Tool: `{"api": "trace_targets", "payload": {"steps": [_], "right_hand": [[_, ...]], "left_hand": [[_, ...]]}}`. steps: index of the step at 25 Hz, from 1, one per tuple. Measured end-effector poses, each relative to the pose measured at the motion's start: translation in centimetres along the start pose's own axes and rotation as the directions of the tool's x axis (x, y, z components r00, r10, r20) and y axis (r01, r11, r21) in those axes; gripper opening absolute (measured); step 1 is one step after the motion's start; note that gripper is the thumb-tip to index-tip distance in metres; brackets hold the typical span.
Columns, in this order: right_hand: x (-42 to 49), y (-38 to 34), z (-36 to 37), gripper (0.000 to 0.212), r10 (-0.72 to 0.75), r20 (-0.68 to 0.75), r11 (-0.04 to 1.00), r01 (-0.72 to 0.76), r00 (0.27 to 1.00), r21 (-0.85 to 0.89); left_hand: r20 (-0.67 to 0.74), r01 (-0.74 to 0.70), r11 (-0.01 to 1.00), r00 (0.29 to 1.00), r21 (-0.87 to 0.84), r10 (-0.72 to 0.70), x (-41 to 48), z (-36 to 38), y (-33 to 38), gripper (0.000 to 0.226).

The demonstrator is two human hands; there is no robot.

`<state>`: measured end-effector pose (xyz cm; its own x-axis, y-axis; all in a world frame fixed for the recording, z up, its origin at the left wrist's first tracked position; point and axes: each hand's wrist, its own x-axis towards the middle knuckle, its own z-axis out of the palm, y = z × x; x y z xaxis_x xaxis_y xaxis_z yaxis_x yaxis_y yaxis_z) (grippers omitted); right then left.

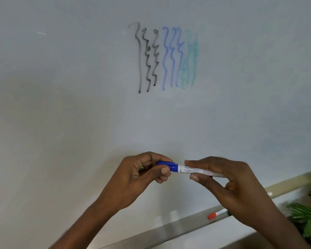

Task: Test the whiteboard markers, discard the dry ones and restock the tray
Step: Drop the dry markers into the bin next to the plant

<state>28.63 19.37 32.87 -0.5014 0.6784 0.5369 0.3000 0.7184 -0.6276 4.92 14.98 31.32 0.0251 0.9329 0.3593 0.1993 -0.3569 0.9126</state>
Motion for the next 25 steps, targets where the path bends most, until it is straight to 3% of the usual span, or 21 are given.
{"api": "trace_targets", "payload": {"steps": [4,9,12,14,15,18,20,23,25], "right_hand": [[-0.4,0.2,0.4,0.018,-0.023,-0.021,0.998,0.021,1.0,-0.063],[-1.2,0.7,1.2,0.014,0.163,0.013,0.977,-0.163,0.987,0.141],[-1.3,1.4,1.2,0.014,0.347,0.19,0.806,-0.396,0.918,0.44],[-1.6,2.0,0.9,0.017,0.391,0.323,0.703,-0.506,0.862,0.5],[-1.8,2.1,0.8,0.018,0.388,0.336,0.708,-0.511,0.858,0.487],[-2.7,2.1,1.1,0.011,0.289,0.172,0.885,-0.332,0.942,0.328],[-3.3,2.4,1.5,0.014,0.093,0.051,0.987,-0.098,0.994,0.125],[-3.9,3.5,1.6,0.023,-0.241,0.018,0.952,0.24,0.97,-0.192],[-4.1,4.2,1.6,0.023,-0.361,0.031,0.877,0.351,0.932,-0.329]], "left_hand": [[0.006,-0.018,0.999,1.0,0.03,0.017,-0.1,0.1,-0.3,0.022],[-0.001,-0.025,0.993,1.0,0.112,0.025,-0.3,0.3,-0.8,0.021],[0.065,-0.091,0.958,0.995,0.273,0.076,-0.4,0.2,-1.0,0.016],[0.106,-0.112,0.943,0.991,0.314,0.082,-0.9,0.5,-1.2,0.016],[0.109,-0.105,0.946,0.991,0.305,0.075,-1.2,0.7,-1.4,0.015],[0.077,-0.055,0.974,0.996,0.221,0.038,-1.6,1.2,-2.0,0.014],[0.056,-0.015,0.99,0.998,0.138,0.008,-1.8,1.3,-2.1,0.017],[0.09,0.061,0.998,0.994,-0.008,-0.06,-2.2,1.4,-2.1,0.02],[0.128,0.106,0.991,0.987,-0.076,-0.096,-2.4,1.4,-2.1,0.02]]}}
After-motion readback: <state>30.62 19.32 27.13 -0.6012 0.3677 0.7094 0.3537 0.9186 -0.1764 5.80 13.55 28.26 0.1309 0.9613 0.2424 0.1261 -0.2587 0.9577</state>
